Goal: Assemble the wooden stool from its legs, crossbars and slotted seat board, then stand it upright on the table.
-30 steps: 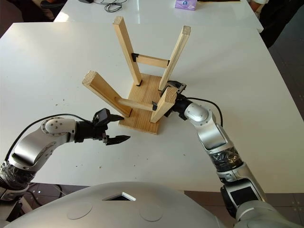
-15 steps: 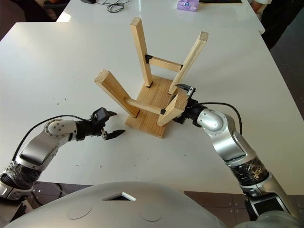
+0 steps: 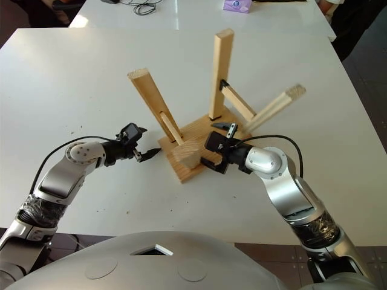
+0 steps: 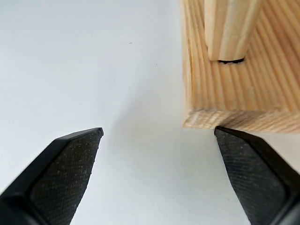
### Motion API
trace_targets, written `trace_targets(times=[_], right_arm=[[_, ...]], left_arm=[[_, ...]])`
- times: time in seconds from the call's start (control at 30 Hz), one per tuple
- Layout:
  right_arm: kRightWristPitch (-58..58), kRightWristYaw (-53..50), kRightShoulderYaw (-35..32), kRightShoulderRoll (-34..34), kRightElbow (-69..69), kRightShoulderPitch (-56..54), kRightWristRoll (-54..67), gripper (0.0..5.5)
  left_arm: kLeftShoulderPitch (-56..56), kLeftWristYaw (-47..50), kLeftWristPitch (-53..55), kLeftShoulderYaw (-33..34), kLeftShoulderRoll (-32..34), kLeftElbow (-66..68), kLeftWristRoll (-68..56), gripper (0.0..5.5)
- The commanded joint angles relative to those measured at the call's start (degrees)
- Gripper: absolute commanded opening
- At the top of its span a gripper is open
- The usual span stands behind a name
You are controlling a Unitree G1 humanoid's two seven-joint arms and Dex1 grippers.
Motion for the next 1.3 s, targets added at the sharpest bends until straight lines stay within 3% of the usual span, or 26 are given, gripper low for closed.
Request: trace_targets(times=[0.03, 0.37, 0.47, 0.8, 0.9, 1.03, 1.17, 1.3], right_arm=[[4.2, 0.8, -3.2, 0.5, -2.3, -1.1, 3.8, 4.73], [4.9, -4.7, -9.0, 8.0, -6.9, -1.8, 10.6, 4.73], [3.5, -2.6, -9.1, 3.1, -8.1, 2.2, 10.3, 4.47], [-3.2, 2.4, -13.3, -8.6, -9.6, 17.0, 10.7, 2.88], [-5.6, 7.3, -19.2, -13.2, -8.3, 25.6, 12.9, 2.69], [-15.5, 14.3, -27.8, -18.8, 3.7, 35.8, 11.9, 2.69], [-22.3, 9.8, -31.0, -17.9, 19.6, 29.0, 8.8, 2.69], [-25.3, 2.2, -30.3, -11.8, 29.1, 17.2, 8.5, 2.69]], left_arm=[[-0.9, 0.2, -0.2, 1.7, 0.8, 3.3, 1.9, 4.43], [-2.2, -0.3, -0.6, 2.5, 0.3, 3.2, 3.0, 4.43], [-3.0, -0.4, -0.7, 2.9, 0.2, 3.8, 3.2, 4.43], [-2.7, -0.5, -0.9, 4.0, -0.1, 3.6, 3.5, 4.43], [-1.8, -1.1, -0.3, 4.8, 0.4, 2.5, 2.6, 4.43], [2.6, -3.2, 0.6, 6.1, 2.6, -2.0, 1.2, 4.43], [5.2, -5.9, 1.0, 6.9, 4.7, -6.1, -0.3, 4.43], [5.9, -8.4, 0.5, 5.8, 5.5, -7.7, -1.0, 4.43]])
